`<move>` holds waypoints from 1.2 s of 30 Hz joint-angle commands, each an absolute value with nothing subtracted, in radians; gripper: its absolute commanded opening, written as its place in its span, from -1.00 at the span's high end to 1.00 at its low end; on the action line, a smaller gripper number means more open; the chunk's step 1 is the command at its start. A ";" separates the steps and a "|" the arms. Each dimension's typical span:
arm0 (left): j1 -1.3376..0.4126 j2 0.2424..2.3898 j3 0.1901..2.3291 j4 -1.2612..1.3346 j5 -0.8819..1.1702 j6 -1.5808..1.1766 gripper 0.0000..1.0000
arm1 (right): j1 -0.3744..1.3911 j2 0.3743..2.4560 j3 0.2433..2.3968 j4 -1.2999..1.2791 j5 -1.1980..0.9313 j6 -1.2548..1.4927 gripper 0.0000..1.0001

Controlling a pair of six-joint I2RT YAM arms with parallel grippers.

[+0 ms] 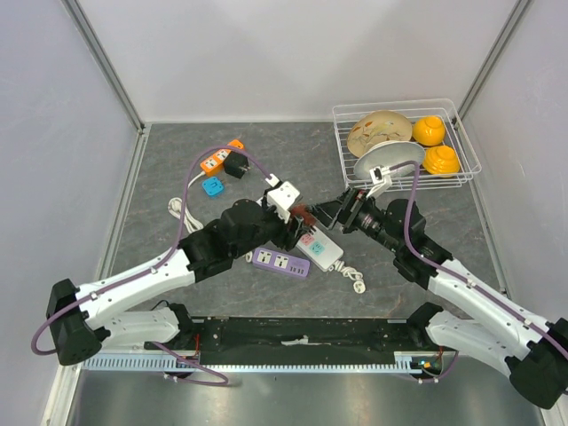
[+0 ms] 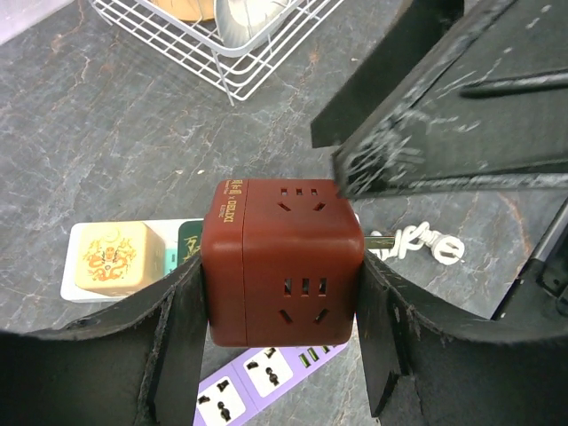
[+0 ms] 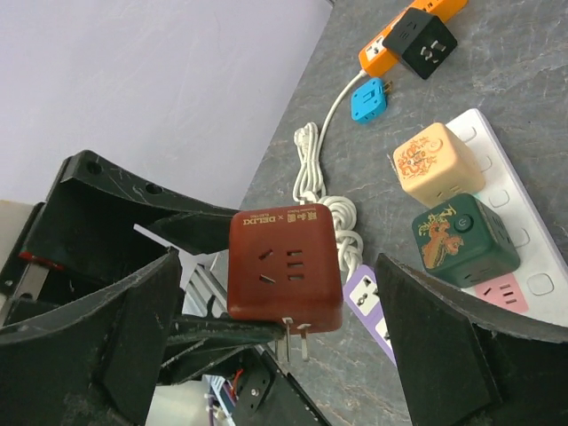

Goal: Insert the plug

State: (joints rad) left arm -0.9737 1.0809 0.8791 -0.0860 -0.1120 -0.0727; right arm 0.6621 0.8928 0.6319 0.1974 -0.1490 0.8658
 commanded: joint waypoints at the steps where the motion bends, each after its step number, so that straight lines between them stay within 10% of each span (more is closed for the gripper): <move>1: -1.014 1.106 0.965 -0.069 -0.216 0.032 0.97 | 0.676 0.940 0.690 0.161 -0.172 0.795 -0.96; 16: -1.037 1.144 0.977 -0.072 -0.221 0.038 0.97 | 0.712 1.014 0.680 0.167 -0.212 0.758 -0.93; 36: -1.040 1.083 0.927 -0.054 -0.088 0.116 0.85 | 0.713 1.094 0.693 0.146 -0.386 0.680 -0.25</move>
